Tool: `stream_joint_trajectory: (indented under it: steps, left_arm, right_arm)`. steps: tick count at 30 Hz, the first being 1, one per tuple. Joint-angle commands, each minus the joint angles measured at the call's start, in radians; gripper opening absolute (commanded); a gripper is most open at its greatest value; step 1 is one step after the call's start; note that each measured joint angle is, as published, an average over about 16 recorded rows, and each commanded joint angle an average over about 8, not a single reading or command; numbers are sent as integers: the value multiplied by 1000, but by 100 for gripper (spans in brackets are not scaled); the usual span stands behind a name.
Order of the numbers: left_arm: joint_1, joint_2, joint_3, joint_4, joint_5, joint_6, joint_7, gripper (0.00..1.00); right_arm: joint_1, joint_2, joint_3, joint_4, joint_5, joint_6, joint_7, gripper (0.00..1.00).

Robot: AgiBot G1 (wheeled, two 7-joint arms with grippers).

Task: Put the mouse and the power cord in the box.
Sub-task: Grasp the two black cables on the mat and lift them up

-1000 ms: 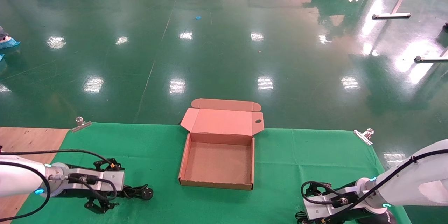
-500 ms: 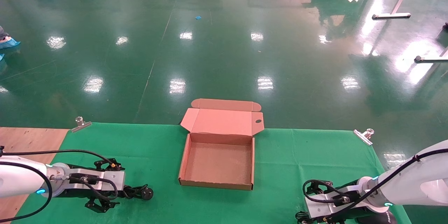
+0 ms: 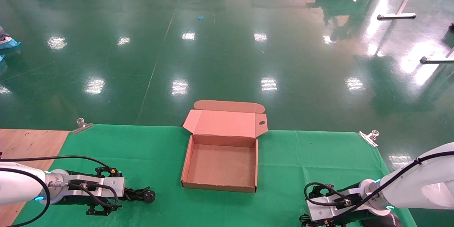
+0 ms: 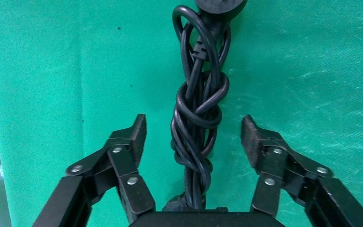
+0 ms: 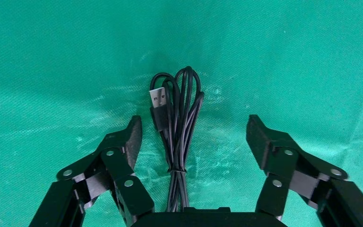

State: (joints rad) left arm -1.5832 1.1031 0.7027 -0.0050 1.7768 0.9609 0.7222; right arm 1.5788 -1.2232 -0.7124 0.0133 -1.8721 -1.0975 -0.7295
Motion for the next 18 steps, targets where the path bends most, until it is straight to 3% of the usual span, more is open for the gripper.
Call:
stream_joint_trajectory:
  steps: [1,18]
  left_arm:
    - [2,-1,-1,1,-1,0,1,0]
    - [-12,-5,1,2,2,30,9,0]
  right_arm:
    - [0,-2,0,-2,0,1,-1,0]
    - [6,4,-1,-10,-1,-20,-14,0]
